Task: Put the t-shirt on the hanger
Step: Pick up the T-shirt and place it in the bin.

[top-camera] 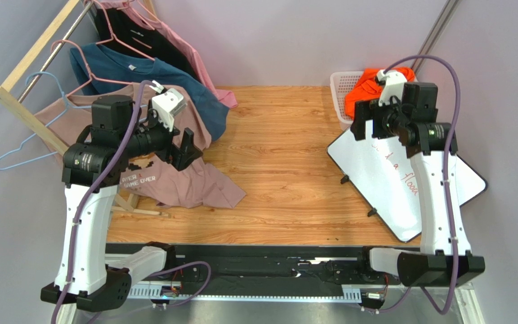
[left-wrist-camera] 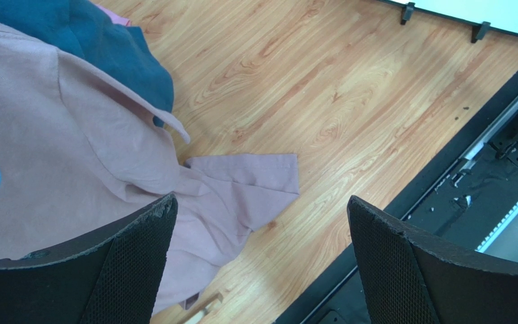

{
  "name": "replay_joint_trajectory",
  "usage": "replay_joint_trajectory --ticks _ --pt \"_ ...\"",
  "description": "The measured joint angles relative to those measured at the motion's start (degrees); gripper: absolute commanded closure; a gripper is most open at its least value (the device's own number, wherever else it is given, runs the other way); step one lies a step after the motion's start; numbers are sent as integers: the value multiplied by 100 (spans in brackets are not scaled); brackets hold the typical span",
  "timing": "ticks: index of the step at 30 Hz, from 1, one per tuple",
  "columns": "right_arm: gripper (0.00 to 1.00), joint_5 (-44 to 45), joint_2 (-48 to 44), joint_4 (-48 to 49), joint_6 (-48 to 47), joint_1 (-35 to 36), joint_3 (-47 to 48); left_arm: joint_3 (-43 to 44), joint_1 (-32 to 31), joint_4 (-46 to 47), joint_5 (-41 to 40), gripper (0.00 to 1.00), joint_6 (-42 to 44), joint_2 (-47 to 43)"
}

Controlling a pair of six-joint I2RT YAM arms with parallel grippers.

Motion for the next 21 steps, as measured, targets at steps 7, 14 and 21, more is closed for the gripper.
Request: replay_joint_trajectory --ticks 7,14,21 --pt "0 450 1888 525 -149 37 1788 -11 -20 70 9 1 4 225" --pt "0 1539 4424 715 -651 339 3794 -107 -105 98 31 1 72 435" --pt "0 2889 5895 1191 -1346 564 4131 -323 -118 118 37 1 120 588"
